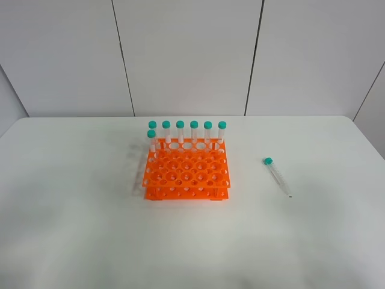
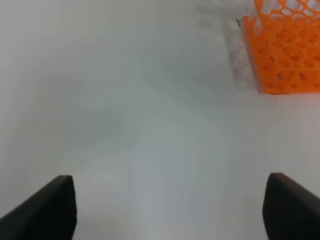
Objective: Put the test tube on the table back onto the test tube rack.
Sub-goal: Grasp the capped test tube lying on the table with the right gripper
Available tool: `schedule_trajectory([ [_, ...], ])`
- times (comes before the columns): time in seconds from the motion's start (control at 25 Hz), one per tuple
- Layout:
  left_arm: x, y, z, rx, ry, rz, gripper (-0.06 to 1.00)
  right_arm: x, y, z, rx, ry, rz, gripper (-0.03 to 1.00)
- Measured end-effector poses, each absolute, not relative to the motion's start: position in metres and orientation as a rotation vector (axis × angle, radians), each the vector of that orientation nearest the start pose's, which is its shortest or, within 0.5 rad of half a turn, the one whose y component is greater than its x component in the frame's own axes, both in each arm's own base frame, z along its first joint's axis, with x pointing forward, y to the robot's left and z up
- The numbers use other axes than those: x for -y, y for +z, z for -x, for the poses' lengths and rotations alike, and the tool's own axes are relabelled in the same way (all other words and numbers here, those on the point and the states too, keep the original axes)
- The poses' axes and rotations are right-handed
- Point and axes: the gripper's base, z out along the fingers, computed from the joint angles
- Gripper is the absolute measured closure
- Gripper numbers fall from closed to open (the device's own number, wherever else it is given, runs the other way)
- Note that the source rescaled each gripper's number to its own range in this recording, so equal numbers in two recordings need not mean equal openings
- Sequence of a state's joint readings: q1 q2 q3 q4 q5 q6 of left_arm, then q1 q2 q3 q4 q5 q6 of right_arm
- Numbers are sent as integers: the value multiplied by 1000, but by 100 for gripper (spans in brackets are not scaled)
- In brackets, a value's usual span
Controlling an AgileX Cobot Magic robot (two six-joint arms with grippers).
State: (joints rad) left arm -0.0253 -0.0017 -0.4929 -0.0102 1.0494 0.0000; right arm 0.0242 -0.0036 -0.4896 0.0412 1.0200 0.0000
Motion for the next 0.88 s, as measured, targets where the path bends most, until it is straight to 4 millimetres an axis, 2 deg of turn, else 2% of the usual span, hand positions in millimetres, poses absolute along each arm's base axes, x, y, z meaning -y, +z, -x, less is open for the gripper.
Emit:
schedule_trajectory([
  [0.36,1,276,4,-2038,-28,-26,4,-3,278,3,-2011,61,25,-3],
  [0.52,1,276,4,-2038,-28,-26,4,-2,288,-7,-2059,49,25,-3],
  [0.64,1,276,4,-2038,-28,-26,4,-3,304,-32,-2168,46,24,-3],
  [0.76,1,276,4,-2038,-28,-26,4,-4,315,-71,-2316,45,23,-3],
  [0.88,1,276,4,-2038,-28,-26,4,-5,315,-118,-2479,44,22,-3],
])
